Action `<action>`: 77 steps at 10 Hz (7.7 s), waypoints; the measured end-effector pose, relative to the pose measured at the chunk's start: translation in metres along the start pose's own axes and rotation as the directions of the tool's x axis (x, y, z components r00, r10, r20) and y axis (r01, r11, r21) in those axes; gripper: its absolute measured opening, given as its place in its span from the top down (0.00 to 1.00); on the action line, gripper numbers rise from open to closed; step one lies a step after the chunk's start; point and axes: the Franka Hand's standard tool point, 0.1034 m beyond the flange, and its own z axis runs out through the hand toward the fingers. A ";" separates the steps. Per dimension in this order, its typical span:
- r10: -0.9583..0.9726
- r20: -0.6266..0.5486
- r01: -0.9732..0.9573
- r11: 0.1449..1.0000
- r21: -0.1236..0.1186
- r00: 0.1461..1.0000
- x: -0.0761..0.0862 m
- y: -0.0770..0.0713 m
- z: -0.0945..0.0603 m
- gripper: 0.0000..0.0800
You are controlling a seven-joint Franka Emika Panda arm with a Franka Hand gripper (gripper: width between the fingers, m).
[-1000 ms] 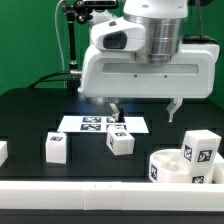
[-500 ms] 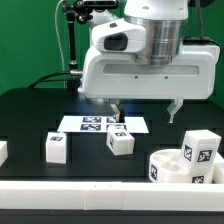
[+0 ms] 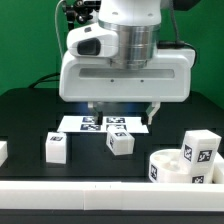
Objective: Assemble stool
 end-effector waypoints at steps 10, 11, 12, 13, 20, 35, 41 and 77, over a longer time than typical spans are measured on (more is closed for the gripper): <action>0.005 0.462 -0.013 1.000 0.015 0.887 -0.016 0.006 0.027 0.19; 0.005 0.536 -0.018 1.000 0.019 0.844 -0.030 0.004 0.032 0.19; 0.008 0.607 -0.025 1.000 0.019 0.795 -0.038 0.004 0.036 0.19; 0.017 0.667 -0.033 0.999 0.012 0.745 -0.042 0.003 0.037 0.19; 0.019 0.691 -0.039 0.999 0.014 0.722 -0.043 -0.003 0.062 0.19; -0.020 0.648 -0.003 0.999 0.035 0.761 -0.032 -0.001 0.067 0.58; -0.085 0.592 0.064 0.996 0.056 0.801 0.009 -0.005 -0.020 0.58; -0.077 -0.695 0.068 0.997 -0.041 0.715 0.039 -0.062 -0.056 0.58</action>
Offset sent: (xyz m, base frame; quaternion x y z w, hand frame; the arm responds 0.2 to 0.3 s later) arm 0.0126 -0.0276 -0.0107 0.0118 -0.1239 0.0453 0.9912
